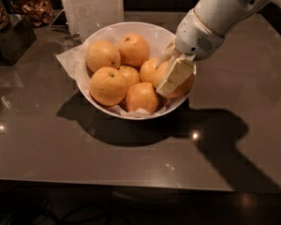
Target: Pick orange from white bowl
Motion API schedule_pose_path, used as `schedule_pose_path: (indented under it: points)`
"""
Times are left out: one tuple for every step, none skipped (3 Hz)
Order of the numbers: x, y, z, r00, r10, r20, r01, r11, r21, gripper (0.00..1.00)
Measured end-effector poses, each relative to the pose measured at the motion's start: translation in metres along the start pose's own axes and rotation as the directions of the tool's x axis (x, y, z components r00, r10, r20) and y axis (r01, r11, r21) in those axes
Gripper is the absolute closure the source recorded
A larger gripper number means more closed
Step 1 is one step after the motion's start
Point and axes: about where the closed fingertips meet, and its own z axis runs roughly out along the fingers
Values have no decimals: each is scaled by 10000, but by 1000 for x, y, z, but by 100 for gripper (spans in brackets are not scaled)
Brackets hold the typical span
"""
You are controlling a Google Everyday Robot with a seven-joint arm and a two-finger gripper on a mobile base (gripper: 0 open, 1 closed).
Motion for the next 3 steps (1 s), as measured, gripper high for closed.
schedule_pose_path:
  points:
    - [3,0,1,10000,60,-9,-60,10000,-72,6]
    - [6,1,4,9999,121,2,-121,9998,-178,0]
    - [13,-2,12,9998,214,43,-212,9990,-390,0]
